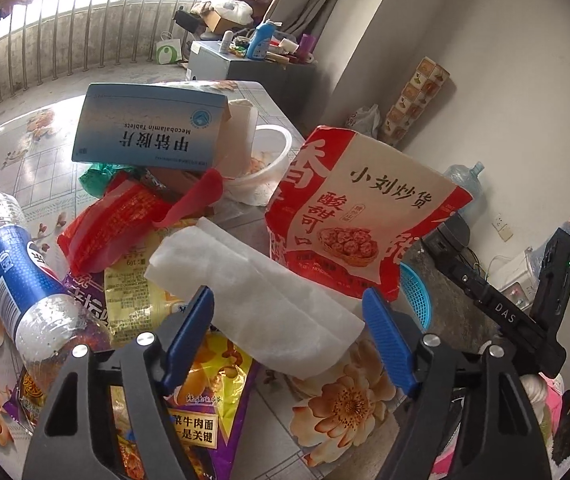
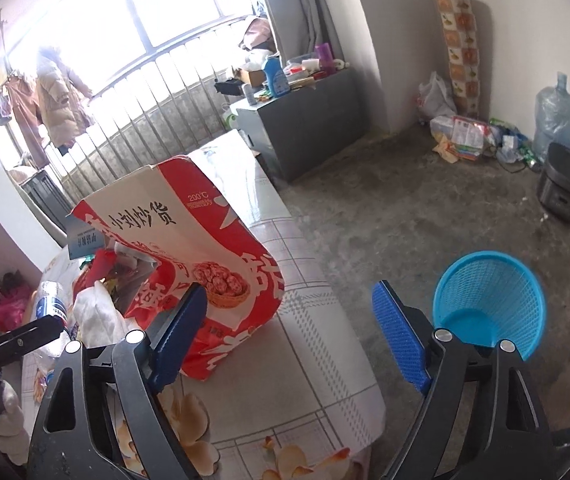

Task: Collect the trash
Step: 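Grasp the red-white snack bag with the right tool while the left tool grasps the white tissue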

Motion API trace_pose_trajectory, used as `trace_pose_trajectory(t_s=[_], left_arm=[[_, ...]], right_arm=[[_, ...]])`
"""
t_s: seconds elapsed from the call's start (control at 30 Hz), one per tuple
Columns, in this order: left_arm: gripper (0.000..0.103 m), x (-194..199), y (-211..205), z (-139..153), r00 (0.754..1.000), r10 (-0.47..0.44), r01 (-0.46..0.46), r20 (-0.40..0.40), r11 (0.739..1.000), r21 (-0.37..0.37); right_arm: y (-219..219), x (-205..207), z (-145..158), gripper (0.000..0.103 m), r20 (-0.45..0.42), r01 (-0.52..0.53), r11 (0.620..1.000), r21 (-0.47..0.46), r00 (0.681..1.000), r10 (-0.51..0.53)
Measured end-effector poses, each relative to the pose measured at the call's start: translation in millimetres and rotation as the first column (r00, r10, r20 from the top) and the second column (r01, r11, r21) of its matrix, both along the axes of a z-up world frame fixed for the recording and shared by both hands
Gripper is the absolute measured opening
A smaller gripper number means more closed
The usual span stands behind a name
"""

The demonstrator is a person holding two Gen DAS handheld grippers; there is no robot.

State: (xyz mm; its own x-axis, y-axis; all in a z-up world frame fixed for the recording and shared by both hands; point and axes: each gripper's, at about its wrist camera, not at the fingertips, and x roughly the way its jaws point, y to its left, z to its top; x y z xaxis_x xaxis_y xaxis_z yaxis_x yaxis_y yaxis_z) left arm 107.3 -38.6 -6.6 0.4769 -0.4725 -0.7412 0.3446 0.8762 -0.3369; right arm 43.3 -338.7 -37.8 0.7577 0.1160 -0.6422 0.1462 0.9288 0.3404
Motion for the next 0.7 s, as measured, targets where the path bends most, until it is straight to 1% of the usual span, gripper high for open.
trace_pose_trajectory(t_s=[0.17, 0.27, 0.37, 0.4, 0.43, 0.47, 0.5, 0.53, 0.57, 0.6, 0.63, 0.67, 0.7], left_arm=[[0.074, 24.3, -2.0, -9.8, 0.997, 0.048, -0.047, -0.052, 0.998, 0.029], [0.074, 36.1, -7.5, -19.5, 0.993, 0.079, -0.069, -0.084, 0.991, 0.113], [0.074, 40.8, -16.0, -31.5, 0.991, 0.083, -0.062, -0.104, 0.98, 0.191], [0.073, 40.6, -18.6, -34.4, 0.991, 0.083, -0.059, -0.103, 0.975, 0.214], [0.07, 40.0, -20.3, -36.2, 0.992, 0.081, -0.056, -0.101, 0.972, 0.228], [0.066, 39.2, -21.3, -37.0, 0.992, 0.08, -0.055, -0.095, 0.97, 0.236], [0.064, 38.0, -21.8, -36.8, 0.993, 0.081, -0.058, -0.084, 0.968, 0.245], [0.057, 37.0, -22.6, -36.3, 0.994, 0.079, -0.058, -0.074, 0.965, 0.255], [0.05, 36.5, -22.8, -35.9, 0.995, 0.075, -0.055, -0.069, 0.964, 0.261], [0.045, 35.5, -22.9, -35.6, 0.995, 0.073, -0.054, -0.063, 0.961, 0.27], [0.037, 33.7, -22.2, -35.1, 0.996, 0.068, -0.049, -0.057, 0.959, 0.278], [0.031, 32.4, -22.4, -35.2, 0.997, 0.057, -0.04, -0.054, 0.959, 0.281], [0.028, 31.3, -22.1, -35.7, 0.997, 0.049, -0.031, -0.056, 0.96, 0.279]], right_arm=[[6.7, 18.1, -5.5, 0.077, 0.019, -0.116, 0.993, 0.021, 0.993, 0.116], [8.4, 29.0, -9.5, 0.077, 0.03, -0.158, 0.987, 0.043, 0.987, 0.156], [6.7, 38.3, -14.5, 0.075, 0.035, -0.175, 0.981, 0.079, 0.984, 0.173], [5.9, 40.4, -16.0, 0.071, 0.035, -0.18, 0.979, 0.096, 0.984, 0.177], [5.8, 41.5, -17.5, 0.064, 0.032, -0.185, 0.976, 0.116, 0.983, 0.183], [5.3, 43.7, -19.0, 0.06, 0.027, -0.192, 0.972, 0.134, 0.981, 0.19], [5.7, 44.9, -20.1, 0.054, 0.024, -0.198, 0.969, 0.149, 0.98, 0.196], [7.0, 45.2, -20.6, 0.046, 0.02, -0.203, 0.966, 0.161, 0.979, 0.202], [8.2, 45.2, -21.0, 0.041, 0.015, -0.21, 0.963, 0.168, 0.978, 0.21], [9.3, 45.2, -20.9, 0.033, 0.01, -0.211, 0.963, 0.168, 0.977, 0.213], [9.7, 45.3, -20.8, 0.027, 0.008, -0.21, 0.963, 0.166, 0.977, 0.212], [9.4, 45.0, -21.7, 0.022, 0.008, -0.214, 0.962, 0.168, 0.976, 0.215], [9.0, 43.2, -21.0, 0.015, 0.011, -0.215, 0.961, 0.174, 0.976, 0.217]])
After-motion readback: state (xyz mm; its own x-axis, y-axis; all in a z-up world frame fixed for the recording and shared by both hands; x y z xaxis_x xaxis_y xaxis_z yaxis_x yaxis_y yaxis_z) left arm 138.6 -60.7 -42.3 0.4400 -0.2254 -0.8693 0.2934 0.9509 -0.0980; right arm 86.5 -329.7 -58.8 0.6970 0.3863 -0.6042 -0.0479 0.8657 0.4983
